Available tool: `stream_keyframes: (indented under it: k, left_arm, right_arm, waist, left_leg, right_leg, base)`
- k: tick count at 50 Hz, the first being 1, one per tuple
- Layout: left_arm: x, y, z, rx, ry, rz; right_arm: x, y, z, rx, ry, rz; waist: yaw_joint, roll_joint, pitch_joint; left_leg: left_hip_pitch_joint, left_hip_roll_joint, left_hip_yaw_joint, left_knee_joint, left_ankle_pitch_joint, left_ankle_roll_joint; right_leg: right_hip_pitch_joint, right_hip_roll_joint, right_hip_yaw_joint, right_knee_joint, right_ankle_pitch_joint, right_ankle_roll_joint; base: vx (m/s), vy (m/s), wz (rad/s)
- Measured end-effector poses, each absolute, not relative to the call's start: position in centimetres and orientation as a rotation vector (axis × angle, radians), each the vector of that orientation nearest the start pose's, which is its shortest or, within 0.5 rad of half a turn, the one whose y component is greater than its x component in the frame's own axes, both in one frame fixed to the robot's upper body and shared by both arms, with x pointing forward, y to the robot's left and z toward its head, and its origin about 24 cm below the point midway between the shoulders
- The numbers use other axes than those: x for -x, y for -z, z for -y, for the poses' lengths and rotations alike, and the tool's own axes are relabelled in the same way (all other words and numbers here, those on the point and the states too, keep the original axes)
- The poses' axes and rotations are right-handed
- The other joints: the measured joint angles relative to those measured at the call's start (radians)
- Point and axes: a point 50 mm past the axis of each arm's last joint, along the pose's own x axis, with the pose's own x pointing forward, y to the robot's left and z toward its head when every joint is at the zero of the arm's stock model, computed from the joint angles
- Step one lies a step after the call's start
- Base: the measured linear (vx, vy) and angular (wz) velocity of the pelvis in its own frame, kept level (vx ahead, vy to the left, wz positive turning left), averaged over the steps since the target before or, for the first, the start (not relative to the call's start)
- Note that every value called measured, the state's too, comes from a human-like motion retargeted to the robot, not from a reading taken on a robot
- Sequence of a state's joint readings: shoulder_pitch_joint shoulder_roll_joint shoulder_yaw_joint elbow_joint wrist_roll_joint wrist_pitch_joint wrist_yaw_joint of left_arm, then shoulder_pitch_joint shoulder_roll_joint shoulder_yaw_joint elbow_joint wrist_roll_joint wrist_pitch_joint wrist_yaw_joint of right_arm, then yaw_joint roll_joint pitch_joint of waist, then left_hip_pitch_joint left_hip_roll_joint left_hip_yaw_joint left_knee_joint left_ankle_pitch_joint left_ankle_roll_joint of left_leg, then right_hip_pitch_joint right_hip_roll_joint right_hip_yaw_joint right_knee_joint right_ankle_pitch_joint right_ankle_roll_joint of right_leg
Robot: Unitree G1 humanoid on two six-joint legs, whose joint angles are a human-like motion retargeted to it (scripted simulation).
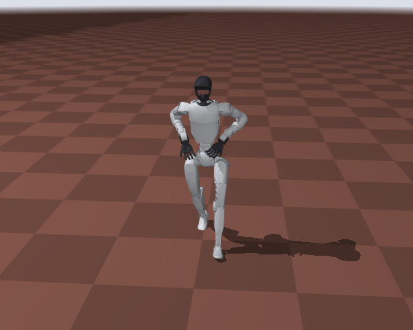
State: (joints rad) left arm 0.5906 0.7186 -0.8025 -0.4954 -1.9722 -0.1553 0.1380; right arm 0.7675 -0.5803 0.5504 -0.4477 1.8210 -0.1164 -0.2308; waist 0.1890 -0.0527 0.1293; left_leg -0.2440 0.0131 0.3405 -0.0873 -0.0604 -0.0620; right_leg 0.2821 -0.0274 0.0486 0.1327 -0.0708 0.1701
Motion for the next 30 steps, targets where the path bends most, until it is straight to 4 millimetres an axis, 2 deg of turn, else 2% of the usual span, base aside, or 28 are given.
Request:
stream_keyframes:
  k: [3, 6, 8, 12, 16, 18, 20, 23, 25, 26, 27, 28, 29, 30]
  left_arm:
    - [-5.1, -0.2, -10.4, 1.552, -0.060, -1.021]
    - [-4.8, -0.2, -10.1, 1.554, -0.073, -1.040]
    - [-4.6, -0.1, -10.1, 1.541, -0.085, -1.064]
    - [-4.5, 0.1, -10.1, 1.519, -0.091, -1.094]
    - [-4.6, 0.2, -9.9, 1.522, -0.083, -1.098]
    - [-4.7, 0.3, -9.9, 1.521, -0.080, -1.092]
    - [-5.1, 0.2, -10.0, 1.512, -0.079, -1.076]
    - [-6.4, 0.1, -11.0, 1.472, -0.104, -1.000]
    - [-7.6, -0.2, -12.2, 1.438, -0.125, -0.912]
    - [-8.3, -0.5, -12.9, 1.392, -0.103, -0.852]
    - [-9.7, -2.1, -13.4, 1.108, 0.151, -0.699]
    - [-10.7, -4.9, -12.9, 0.249, 0.730, -0.375]
    - [-10.8, -5.5, -13.0, -0.121, 0.903, -0.231]
    - [-10.7, -5.7, -12.9, -0.206, 0.950, -0.178]
  right_arm:
    - [-4.6, 1.1, 13.5, -1.437, 0.292, -0.889]
    - [-4.4, 1.3, 13.6, -1.428, 0.307, -0.899]
    - [-4.3, 1.4, 13.7, -1.423, 0.328, -0.913]
    - [-4.4, 1.4, 14.1, -1.416, 0.350, -0.913]
    - [-4.7, 1.2, 14.4, -1.408, 0.350, -0.892]
    - [-4.8, 1.1, 14.6, -1.401, 0.351, -0.886]
    - [-4.8, 1.0, 14.9, -1.391, 0.357, -0.884]
    - [-5.3, 0.9, 15.4, -1.364, 0.380, -0.872]
    - [-5.6, 0.7, 15.6, -1.347, 0.393, -0.845]
    - [-5.7, 0.6, 15.6, -1.339, 0.389, -0.826]
    - [-6.0, 0.1, 15.3, -1.316, 0.292, -0.802]
    - [-6.4, -1.1, 14.0, -1.258, 0.017, -0.776]
    - [-6.3, -1.6, 13.5, -1.240, -0.092, -0.771]
    - [-6.2, -1.7, 13.4, -1.243, -0.120, -0.770]
  waist:
    - [-0.013, 0.026, -0.021]
    - [-0.037, 0.054, -0.047]
    - [-0.056, 0.072, -0.054]
    - [-0.098, 0.098, -0.050]
    - [-0.149, 0.101, -0.033]
    - [-0.178, 0.093, -0.020]
    - [-0.211, 0.076, -0.005]
    - [-0.264, 0.041, 0.034]
    - [-0.283, 0.025, 0.054]
    - [-0.288, 0.026, 0.053]
    - [-0.289, 0.024, 0.049]
    - [-0.285, 0.018, 0.038]
    - [-0.283, 0.017, 0.025]
    - [-0.282, 0.019, 0.012]
  left_leg:
    - [0.083, 0.028, -0.027, 0.000, -0.033, 0.016]
    - [0.132, 0.058, -0.049, 0.007, -0.085, 0.015]
    - [0.153, 0.072, -0.061, 0.022, -0.117, 0.006]
    - [0.181, 0.078, -0.077, 0.057, -0.168, -0.009]
    - [0.212, 0.054, -0.105, 0.086, -0.217, -0.006]
    - [0.235, 0.031, -0.127, 0.097, -0.242, -0.003]
    - [0.267, -0.003, -0.155, 0.105, -0.268, -0.001]
    - [0.349, -0.050, -0.204, 0.109, -0.310, -0.001]
    - [0.411, -0.057, -0.222, 0.104, -0.335, -0.004]
    - [0.435, -0.049, -0.225, 0.101, -0.342, -0.008]
    - [0.455, -0.038, -0.224, 0.100, -0.349, -0.014]
    - [0.468, -0.019, -0.217, 0.103, -0.353, -0.024]
    - [0.482, -0.007, -0.217, 0.108, -0.354, -0.029]
    - [0.496, 0.001, -0.219, 0.114, -0.355, -0.031]
  right_leg:
    - [-0.064, 0.030, -0.010, 0.221, 0.179, -0.003]
    - [-0.245, 0.047, -0.052, 0.544, 0.273, -0.004]
    - [-0.368, 0.038, -0.095, 0.713, 0.262, -0.031]
    - [-0.562, -0.023, -0.197, 0.833, 0.117, -0.113]
    - [-0.653, -0.075, -0.286, 0.665, 0.015, -0.139]
    - [-0.662, -0.089, -0.311, 0.493, 0.017, -0.126]
    - [-0.644, -0.103, -0.317, 0.269, 0.070, -0.104]
    - [-0.574, -0.130, -0.306, -0.089, 0.216, -0.038]
    - [-0.559, -0.140, -0.303, -0.220, 0.245, 0.031]
    - [-0.576, -0.141, -0.304, -0.220, 0.211, 0.063]
    - [-0.593, -0.134, -0.305, -0.220, 0.180, 0.086]
    - [-0.608, -0.113, -0.304, -0.220, 0.152, 0.090]
    - [-0.611, -0.101, -0.303, -0.220, 0.141, 0.092]
    - [-0.608, -0.093, -0.302, -0.220, 0.138, 0.092]
  base:
    - [0.80, 0.20, 0.00]
    - [0.70, 0.18, 0.09]
    - [0.61, 0.16, 0.15]
    - [0.55, 0.14, 0.23]
    - [0.53, 0.08, 0.49]
    - [0.54, 0.02, 0.73]
    - [0.56, -0.02, 0.91]
    - [0.61, -0.09, 0.95]
    - [0.64, -0.15, 0.57]
    - [0.63, -0.21, 0.31]
    - [0.62, -0.32, 0.08]
    - [0.62, -0.37, -0.01]
    - [0.64, -0.37, -0.02]
    - [0.68, -0.28, 0.10]
